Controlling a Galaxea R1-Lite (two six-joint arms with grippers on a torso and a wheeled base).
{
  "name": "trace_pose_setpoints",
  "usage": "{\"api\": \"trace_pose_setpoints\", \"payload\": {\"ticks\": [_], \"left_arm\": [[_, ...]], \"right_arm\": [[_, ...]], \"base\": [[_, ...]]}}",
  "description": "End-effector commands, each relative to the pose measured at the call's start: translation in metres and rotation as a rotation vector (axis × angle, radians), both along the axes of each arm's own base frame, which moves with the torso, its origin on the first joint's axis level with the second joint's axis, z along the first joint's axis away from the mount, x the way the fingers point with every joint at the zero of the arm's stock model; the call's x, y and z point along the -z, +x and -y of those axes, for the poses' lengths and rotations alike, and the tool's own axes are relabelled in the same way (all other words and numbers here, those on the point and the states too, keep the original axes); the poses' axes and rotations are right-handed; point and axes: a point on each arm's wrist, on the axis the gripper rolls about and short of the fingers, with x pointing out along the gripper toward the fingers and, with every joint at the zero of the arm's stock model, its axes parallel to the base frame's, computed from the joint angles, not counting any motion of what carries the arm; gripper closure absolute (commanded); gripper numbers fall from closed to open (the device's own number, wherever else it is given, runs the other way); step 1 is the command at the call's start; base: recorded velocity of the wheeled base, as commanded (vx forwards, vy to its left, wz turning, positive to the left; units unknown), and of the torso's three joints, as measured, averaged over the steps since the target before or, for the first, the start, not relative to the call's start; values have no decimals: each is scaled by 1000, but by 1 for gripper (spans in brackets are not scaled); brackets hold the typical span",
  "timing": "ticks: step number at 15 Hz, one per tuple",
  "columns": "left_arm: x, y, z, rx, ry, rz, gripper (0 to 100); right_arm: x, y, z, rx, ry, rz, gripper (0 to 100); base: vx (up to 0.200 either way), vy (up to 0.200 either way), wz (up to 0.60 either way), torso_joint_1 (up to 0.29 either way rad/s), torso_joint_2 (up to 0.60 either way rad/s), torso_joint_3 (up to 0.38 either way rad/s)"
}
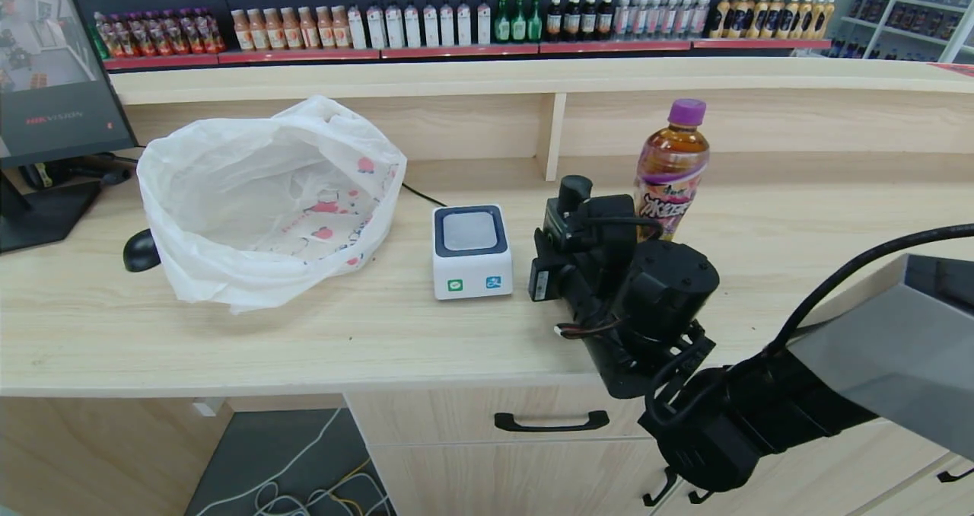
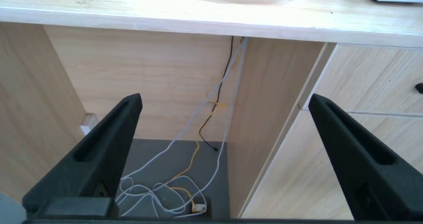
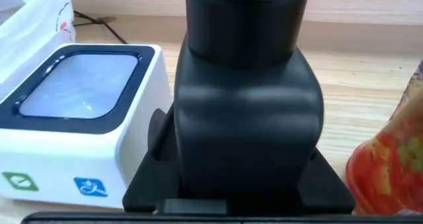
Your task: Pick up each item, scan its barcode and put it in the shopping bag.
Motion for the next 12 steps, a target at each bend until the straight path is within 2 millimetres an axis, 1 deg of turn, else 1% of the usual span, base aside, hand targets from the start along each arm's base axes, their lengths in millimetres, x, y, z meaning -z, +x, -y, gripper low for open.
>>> {"api": "trace_pose_setpoints", "payload": {"ticks": [1,2,4,6,7,8,9,10,12], "left_arm": [[0,0,0,0,0,0,0],[0,0,0,0,0,0,0],[0,0,0,0,0,0,0],[0,0,0,0,0,0,0],[0,0,0,0,0,0,0],[0,0,0,0,0,0,0],[0,0,0,0,0,0,0],[0,0,0,0,0,0,0],[0,0,0,0,0,0,0]], "right_arm": [[-15,-23,7,-27,7,10,100],[-22,-44,12,-58,4,6,100],[-28,-83,22,-122,-13,-11,100],[-38,-117,35,-164,-12,-1,100],[-43,-129,44,-162,-25,27,100],[-44,-138,50,-172,-33,42,100],[-40,-149,63,-170,-39,43,100],[-38,-156,72,-165,-42,42,100],[-43,-173,88,-181,-63,77,100]], "base": [[0,0,0,0,0,0],[0,0,0,0,0,0],[0,0,0,0,0,0],[0,0,0,0,0,0],[0,0,0,0,0,0],[0,0,0,0,0,0],[0,0,0,0,0,0],[0,0,0,0,0,0],[0,0,0,0,0,0]]}}
